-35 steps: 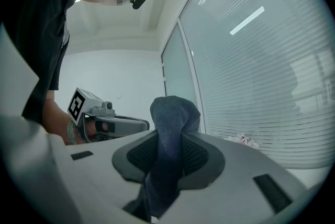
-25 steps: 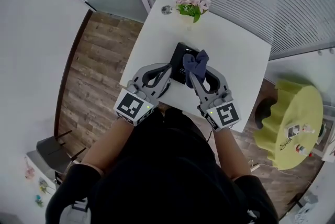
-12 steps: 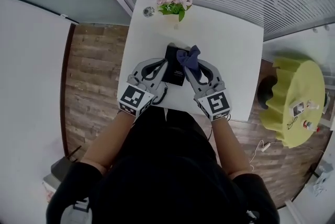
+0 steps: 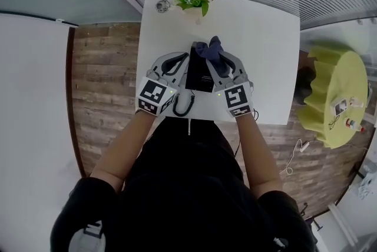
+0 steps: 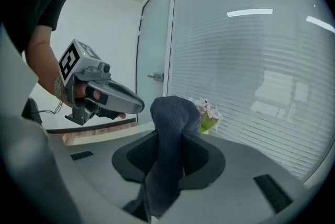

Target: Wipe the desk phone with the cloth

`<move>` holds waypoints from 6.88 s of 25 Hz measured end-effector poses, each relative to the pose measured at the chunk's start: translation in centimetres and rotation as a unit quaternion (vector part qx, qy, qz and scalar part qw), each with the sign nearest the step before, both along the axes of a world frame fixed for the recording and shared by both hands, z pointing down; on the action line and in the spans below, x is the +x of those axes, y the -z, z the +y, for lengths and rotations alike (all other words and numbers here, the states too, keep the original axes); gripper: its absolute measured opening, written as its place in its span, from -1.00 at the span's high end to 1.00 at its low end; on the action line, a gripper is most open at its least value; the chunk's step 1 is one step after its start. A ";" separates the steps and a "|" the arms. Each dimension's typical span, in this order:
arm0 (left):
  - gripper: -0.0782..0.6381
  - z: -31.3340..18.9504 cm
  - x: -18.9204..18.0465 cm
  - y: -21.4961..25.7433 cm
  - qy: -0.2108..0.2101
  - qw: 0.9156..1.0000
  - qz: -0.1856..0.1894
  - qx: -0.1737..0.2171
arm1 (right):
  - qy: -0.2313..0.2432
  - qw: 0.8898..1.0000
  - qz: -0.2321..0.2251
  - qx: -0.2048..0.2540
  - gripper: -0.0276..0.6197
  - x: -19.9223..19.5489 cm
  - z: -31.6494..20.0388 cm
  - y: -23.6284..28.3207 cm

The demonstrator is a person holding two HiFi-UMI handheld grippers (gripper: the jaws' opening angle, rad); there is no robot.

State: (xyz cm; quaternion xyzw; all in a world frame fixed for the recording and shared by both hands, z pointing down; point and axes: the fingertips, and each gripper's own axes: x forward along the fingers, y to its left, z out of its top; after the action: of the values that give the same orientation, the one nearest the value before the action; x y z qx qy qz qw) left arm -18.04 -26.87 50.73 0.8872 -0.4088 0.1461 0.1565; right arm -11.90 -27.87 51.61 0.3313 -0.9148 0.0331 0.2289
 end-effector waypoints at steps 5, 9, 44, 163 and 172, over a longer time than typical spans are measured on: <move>0.75 -1.3 -0.9 -2.7 -0.002 1.000 -0.007 -0.018 | 0.015 0.996 0.090 0.024 0.57 -1.3 -0.9 -3.7; 0.75 -2.0 -1.5 -4.6 0.003 0.999 -0.009 -0.031 | 0.041 0.987 0.151 0.033 0.57 -2.3 -1.0 -6.7; 0.75 2.3 -2.2 -8.5 0.003 0.998 -0.014 -0.064 | 0.093 0.969 0.229 0.012 0.57 -3.9 5.2 -13.6; 0.75 4.8 4.9 -11.3 -0.059 0.993 -0.053 -0.092 | 0.074 0.956 0.270 -0.085 0.57 3.8 10.6 -17.0; 0.75 6.4 5.1 -12.1 -0.064 0.991 -0.056 -0.101 | 0.109 0.942 0.302 -0.093 0.58 3.6 14.1 -18.5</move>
State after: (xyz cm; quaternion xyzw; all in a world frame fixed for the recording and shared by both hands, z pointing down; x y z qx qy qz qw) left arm -12.98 -20.43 62.87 0.8815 -0.3426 0.2457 0.2126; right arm -8.27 -13.79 70.14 0.2008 -0.8259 -0.0090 0.5268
